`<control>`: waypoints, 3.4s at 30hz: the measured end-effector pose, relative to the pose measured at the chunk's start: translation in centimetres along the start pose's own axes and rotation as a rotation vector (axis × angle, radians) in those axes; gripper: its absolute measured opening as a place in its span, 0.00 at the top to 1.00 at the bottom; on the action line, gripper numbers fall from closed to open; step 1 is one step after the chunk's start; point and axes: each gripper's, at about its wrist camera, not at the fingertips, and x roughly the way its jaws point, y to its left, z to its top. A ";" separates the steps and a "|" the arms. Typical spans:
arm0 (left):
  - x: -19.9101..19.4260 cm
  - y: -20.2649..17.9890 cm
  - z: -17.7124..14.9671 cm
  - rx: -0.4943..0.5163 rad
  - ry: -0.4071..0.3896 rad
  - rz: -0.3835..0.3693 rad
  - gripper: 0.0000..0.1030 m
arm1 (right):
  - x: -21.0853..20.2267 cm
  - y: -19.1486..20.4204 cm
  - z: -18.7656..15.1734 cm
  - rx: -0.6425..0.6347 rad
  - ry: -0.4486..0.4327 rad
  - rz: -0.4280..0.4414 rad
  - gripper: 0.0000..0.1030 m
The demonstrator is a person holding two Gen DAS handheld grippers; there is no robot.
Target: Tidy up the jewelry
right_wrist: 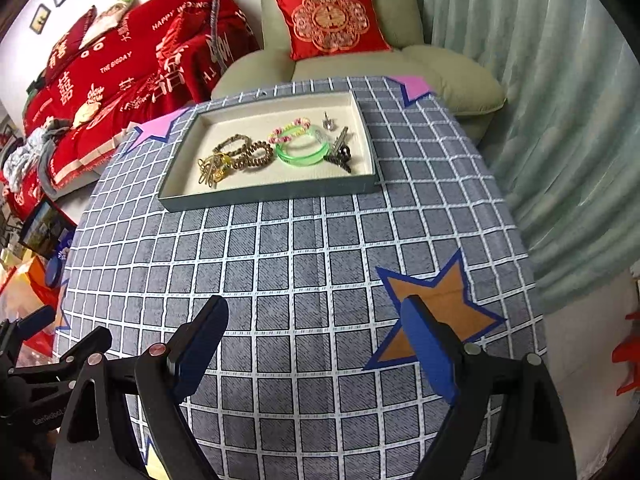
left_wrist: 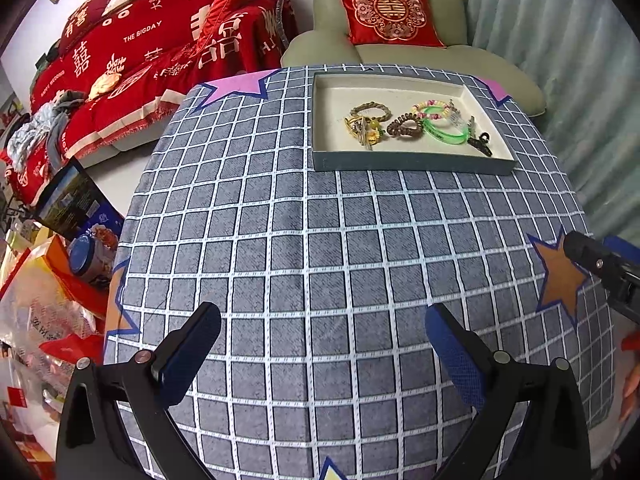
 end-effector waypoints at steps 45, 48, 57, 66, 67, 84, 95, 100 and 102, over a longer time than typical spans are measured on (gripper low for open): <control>-3.7 0.9 -1.4 -0.005 -0.078 -0.008 0.00 | -4.0 0.3 -2.0 0.004 -0.051 -0.036 0.13; -3.7 0.9 -1.3 -0.004 -0.079 -0.009 0.00 | -3.9 0.3 -1.9 0.002 -0.051 -0.036 0.13; -3.6 0.9 -1.3 -0.006 -0.079 -0.009 0.00 | -4.0 0.4 -2.0 0.002 -0.051 -0.034 0.13; -3.6 0.8 -1.4 -0.003 -0.080 -0.008 0.00 | -4.0 0.4 -2.0 0.003 -0.052 -0.034 0.13; -3.6 0.8 -1.4 -0.003 -0.079 -0.008 0.00 | -4.0 0.4 -2.0 0.003 -0.052 -0.034 0.13; -3.6 0.8 -1.4 -0.005 -0.075 -0.005 0.00 | -4.0 0.4 -2.0 0.002 -0.049 -0.034 0.13; -3.5 0.8 -1.4 -0.004 -0.074 -0.005 0.00 | -4.0 0.4 -2.0 0.004 -0.049 -0.034 0.13; -3.5 0.8 -1.4 -0.002 -0.071 -0.004 0.00 | -3.9 0.4 -2.0 0.003 -0.049 -0.034 0.13; -3.5 0.8 -1.3 -0.002 -0.071 -0.004 0.00 | -3.9 0.4 -2.0 0.003 -0.048 -0.034 0.13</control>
